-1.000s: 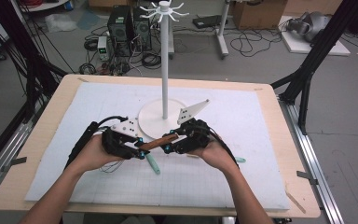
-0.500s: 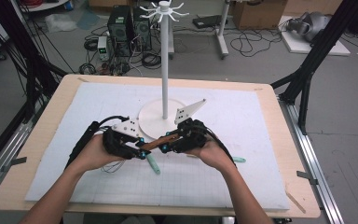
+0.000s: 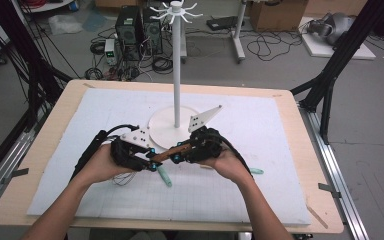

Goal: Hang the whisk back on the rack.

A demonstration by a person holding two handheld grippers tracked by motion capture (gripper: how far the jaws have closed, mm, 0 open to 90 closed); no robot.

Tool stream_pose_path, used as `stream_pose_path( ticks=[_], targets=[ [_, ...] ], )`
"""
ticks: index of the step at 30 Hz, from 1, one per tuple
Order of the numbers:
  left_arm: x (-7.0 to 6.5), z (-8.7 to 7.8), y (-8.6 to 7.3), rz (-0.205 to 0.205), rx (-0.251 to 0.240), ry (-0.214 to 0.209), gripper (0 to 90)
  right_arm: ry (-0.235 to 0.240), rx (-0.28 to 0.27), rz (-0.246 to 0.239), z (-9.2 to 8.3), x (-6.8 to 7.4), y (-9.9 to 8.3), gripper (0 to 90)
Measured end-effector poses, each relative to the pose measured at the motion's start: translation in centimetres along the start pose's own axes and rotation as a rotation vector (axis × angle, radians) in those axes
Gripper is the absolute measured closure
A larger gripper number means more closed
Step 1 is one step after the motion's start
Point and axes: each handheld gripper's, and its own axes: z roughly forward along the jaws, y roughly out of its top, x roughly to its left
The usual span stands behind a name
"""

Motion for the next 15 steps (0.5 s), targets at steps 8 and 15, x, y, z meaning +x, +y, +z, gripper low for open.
stream_pose_path(
  ticks=[8, 15],
  targets=[
    [0.03, -0.09, 0.17, -0.004, -0.016, -0.031, 71.3, 0.020, -0.028, -0.016, -0.40, 0.18, 0.19, 72.5],
    [-0.01, -0.21, 0.39, -0.008, -0.025, -0.040, 71.0, 0.017, -0.035, -0.032, -0.70, 0.41, 0.48, 72.5]
  ],
)
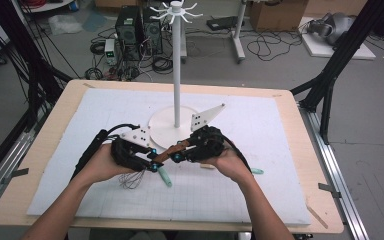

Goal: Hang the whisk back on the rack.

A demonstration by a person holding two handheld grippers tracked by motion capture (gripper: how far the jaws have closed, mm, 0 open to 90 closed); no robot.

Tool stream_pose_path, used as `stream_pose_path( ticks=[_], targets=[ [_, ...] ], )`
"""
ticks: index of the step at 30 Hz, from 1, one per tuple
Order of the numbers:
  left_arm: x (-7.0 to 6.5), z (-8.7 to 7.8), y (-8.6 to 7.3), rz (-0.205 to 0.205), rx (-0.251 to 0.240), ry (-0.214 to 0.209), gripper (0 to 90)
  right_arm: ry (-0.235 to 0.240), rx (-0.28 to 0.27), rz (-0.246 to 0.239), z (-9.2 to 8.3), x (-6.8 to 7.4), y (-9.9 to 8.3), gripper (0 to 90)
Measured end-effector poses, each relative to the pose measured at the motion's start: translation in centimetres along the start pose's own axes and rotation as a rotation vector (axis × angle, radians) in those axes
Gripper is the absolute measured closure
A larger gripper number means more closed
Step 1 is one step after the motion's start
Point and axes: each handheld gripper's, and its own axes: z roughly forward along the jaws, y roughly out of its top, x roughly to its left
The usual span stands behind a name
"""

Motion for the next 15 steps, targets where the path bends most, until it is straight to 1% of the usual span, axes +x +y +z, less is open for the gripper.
stream_pose_path(
  ticks=[1, 3, 7, 9, 10, 12, 13, 15],
  targets=[
    [0.1, -0.1, 0.1, 0.004, -0.002, -0.007, 71.0, -0.001, -0.002, -0.001, -0.1, 0.0, 0.1, 72.5],
    [0.1, -0.3, 0.2, 0.004, -0.006, -0.005, 70.7, -0.002, -0.013, 0.001, -0.3, 0.1, 0.2, 72.5],
    [0.1, -0.6, 0.4, -0.004, -0.017, -0.010, 70.4, -0.002, -0.043, -0.003, -0.9, 0.2, 0.6, 72.5],
    [0.1, -0.6, 0.4, -0.004, -0.022, -0.002, 71.4, -0.009, -0.060, -0.008, -1.1, 0.1, 0.6, 72.5],
    [0.1, -0.6, 0.4, -0.004, -0.023, 0.001, 72.8, -0.007, -0.063, -0.001, -1.2, 0.2, 0.6, 72.5],
    [0.1, -0.6, 0.5, -0.007, -0.023, -0.001, 73.3, -0.010, -0.065, -0.005, -1.2, 0.2, 0.7, 72.5],
    [0.1, -0.6, 0.5, -0.006, -0.026, 0.005, 73.5, -0.014, -0.066, -0.010, -1.2, 0.2, 0.7, 72.4],
    [0.2, -0.8, 0.6, -0.014, -0.029, 0.011, 73.6, -0.021, -0.083, -0.002, -1.3, 0.2, 0.7, 72.3]
  ],
)
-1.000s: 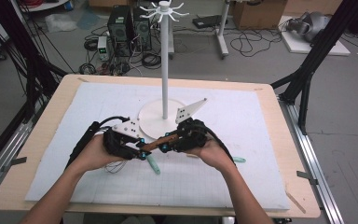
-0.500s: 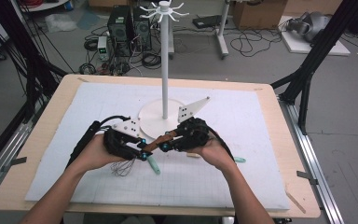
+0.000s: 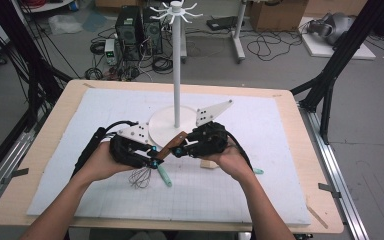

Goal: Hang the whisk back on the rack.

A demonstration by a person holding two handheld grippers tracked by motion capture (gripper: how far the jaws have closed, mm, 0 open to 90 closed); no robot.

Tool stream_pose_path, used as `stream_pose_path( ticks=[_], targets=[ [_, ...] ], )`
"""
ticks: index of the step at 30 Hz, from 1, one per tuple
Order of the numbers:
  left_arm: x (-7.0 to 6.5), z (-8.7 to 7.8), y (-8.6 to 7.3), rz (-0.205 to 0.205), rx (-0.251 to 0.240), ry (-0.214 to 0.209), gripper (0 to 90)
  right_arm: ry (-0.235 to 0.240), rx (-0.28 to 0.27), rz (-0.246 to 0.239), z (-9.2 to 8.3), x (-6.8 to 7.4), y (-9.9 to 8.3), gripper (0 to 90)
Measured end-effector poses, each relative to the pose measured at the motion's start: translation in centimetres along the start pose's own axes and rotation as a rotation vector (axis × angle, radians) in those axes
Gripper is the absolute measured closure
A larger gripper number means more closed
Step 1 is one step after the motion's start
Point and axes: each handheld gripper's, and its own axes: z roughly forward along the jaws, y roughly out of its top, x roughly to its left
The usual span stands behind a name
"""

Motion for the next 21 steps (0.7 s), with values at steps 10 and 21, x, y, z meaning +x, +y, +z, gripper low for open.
stream_pose_path(
  ticks=[10, 21],
  targets=[
    [0.36, -0.20, 0.01, -0.038, -0.060, -0.009, 73.8, -0.027, -0.055, 0.011, 0.65, 0.12, 0.30, 70.7],
    [0.37, -0.11, 0.24, -0.036, -0.080, -0.043, 70.6, -0.007, -0.086, 0.011, 0.28, 0.28, 0.79, 72.0]
  ],
)
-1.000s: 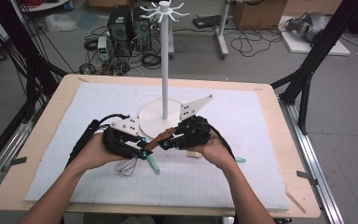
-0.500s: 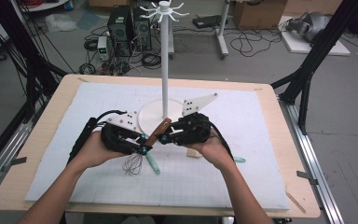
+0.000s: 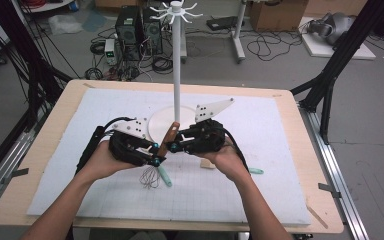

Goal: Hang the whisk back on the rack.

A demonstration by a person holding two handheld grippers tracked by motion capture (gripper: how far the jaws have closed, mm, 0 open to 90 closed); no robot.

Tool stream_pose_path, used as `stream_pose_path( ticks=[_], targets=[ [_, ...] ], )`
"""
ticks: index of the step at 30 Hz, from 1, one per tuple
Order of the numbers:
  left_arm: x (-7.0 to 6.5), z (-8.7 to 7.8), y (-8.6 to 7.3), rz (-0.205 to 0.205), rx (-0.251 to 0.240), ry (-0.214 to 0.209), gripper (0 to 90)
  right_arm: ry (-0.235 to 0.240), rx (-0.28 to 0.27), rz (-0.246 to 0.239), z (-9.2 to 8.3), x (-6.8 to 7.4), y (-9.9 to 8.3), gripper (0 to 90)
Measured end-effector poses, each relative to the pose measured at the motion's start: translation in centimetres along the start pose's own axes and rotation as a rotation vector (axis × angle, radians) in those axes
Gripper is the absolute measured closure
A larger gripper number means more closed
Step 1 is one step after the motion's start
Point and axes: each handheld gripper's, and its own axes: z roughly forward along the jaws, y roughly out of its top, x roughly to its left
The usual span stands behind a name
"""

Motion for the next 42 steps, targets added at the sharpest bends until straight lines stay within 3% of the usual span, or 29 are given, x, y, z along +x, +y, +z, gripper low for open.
stream_pose_path(
  ticks=[5, 10, 22, 32, 42],
  targets=[
    [0.1, 0.0, 0.1, -0.016, -0.012, 0.018, 73.8, -0.015, -0.011, -0.002, 0.1, 0.1, 0.1, 71.6],
    [0.1, -0.2, 0.4, -0.037, -0.069, 0.020, 73.9, -0.043, -0.039, -0.011, 0.7, 0.3, -0.1, 70.1],
    [-0.1, -0.3, 0.3, -0.047, -0.107, 0.024, 72.5, -0.032, -0.063, 0.025, 1.1, 0.2, -0.2, 72.3],
    [-0.1, -1.0, -0.5, -0.059, -0.112, 0.072, 56.5, -0.059, -0.040, 0.044, 0.4, -0.2, 0.2, 72.4],
    [-0.2, -1.6, -2.3, -0.087, -0.138, 0.127, 47.5, -0.078, -0.009, 0.078, -0.5, -0.9, 0.7, 72.3]
  ],
)
